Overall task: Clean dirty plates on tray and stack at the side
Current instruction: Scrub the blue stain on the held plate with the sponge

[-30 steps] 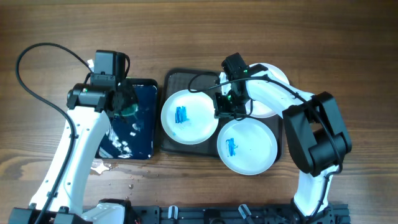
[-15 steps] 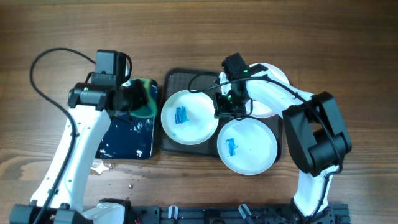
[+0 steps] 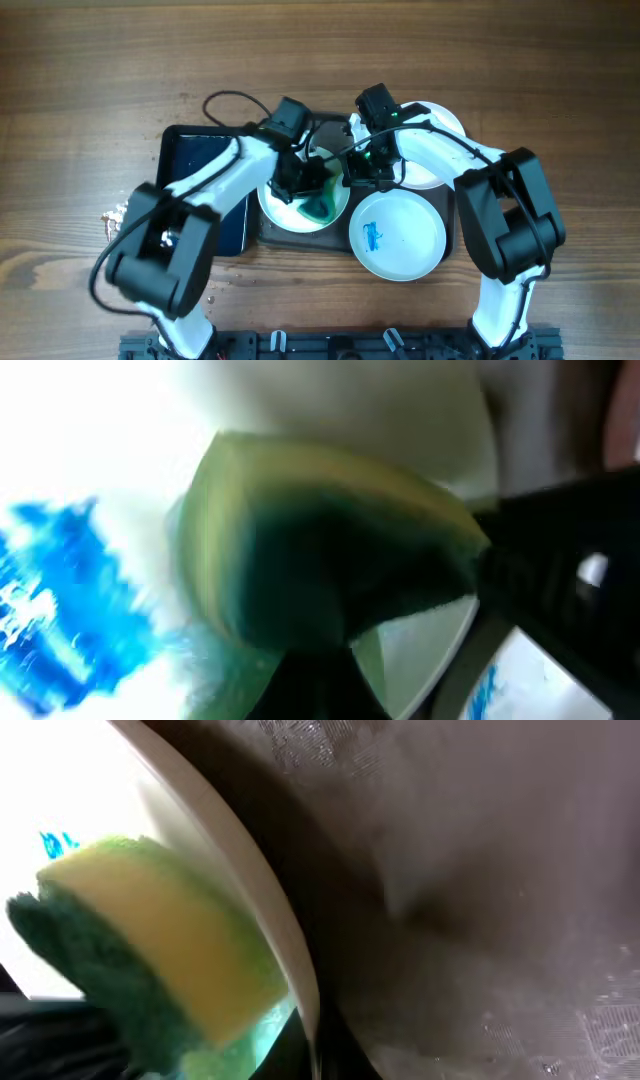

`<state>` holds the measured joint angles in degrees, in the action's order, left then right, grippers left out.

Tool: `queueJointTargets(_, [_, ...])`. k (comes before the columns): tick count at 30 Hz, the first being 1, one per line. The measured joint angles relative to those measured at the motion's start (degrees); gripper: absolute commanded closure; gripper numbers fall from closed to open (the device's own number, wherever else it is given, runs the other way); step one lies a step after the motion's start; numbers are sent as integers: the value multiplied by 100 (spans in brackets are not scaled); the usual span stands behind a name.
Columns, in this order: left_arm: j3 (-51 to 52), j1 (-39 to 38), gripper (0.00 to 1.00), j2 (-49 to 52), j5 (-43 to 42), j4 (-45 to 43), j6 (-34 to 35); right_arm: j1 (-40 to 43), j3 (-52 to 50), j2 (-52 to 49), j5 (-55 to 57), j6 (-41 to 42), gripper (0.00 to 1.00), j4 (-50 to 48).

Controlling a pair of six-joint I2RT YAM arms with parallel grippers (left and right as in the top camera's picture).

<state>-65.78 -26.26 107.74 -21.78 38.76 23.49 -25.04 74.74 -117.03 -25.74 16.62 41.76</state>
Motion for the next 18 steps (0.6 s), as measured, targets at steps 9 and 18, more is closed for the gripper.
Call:
queueJointTargets(9, [-328,-94,96,155,1523,883,1095,-76,0,0,-44,22,95,-13])
queueJointTargets(18, [-310,-111,96,142,3630,1335,1762,-74,0,0,-44,114,96,-2])
